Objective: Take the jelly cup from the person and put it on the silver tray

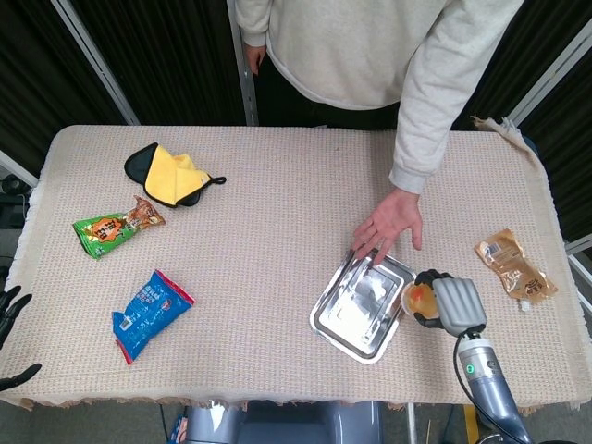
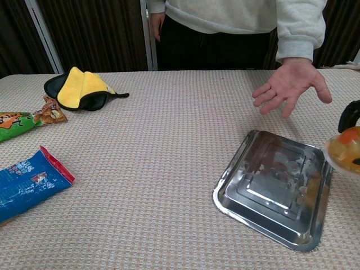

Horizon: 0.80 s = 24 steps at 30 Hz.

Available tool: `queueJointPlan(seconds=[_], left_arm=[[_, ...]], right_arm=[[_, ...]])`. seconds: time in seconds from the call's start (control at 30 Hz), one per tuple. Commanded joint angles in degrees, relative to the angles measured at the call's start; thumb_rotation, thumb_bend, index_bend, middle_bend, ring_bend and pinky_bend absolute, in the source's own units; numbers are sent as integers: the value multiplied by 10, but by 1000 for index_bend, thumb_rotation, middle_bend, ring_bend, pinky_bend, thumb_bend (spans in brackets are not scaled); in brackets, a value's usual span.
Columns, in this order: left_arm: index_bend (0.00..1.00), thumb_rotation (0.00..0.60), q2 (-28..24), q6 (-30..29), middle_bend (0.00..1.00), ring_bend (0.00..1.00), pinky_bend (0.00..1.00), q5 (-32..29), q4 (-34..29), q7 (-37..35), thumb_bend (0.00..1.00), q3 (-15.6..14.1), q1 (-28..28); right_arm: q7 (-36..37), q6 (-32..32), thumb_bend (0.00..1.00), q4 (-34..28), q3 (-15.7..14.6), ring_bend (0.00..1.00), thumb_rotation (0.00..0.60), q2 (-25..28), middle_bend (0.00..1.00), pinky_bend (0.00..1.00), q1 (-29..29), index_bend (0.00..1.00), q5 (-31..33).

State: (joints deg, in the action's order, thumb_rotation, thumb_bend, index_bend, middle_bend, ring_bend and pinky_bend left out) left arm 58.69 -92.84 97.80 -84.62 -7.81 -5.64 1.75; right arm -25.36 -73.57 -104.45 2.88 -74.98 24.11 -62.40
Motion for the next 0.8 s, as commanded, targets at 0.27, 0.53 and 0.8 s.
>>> queueJointPlan(seconds=[0.27, 0.53, 0.8], left_arm=[[21, 600, -1, 1, 0, 0, 0, 0, 0, -3, 0, 0, -1], [21, 600, -1, 1, 0, 0, 0, 0, 0, -3, 0, 0, -1], [21, 600, 0, 2, 0, 0, 0, -1, 0, -2, 0, 1, -1]], right_arm=[[-23, 3, 178, 22, 22, 189, 600, -68, 259, 224, 14, 351, 14], [-38, 0, 92, 16, 28, 0, 600, -72, 6, 16, 13, 160, 23], [-39, -20, 85, 13, 23, 0, 600, -40, 0, 0, -3, 129, 1]])
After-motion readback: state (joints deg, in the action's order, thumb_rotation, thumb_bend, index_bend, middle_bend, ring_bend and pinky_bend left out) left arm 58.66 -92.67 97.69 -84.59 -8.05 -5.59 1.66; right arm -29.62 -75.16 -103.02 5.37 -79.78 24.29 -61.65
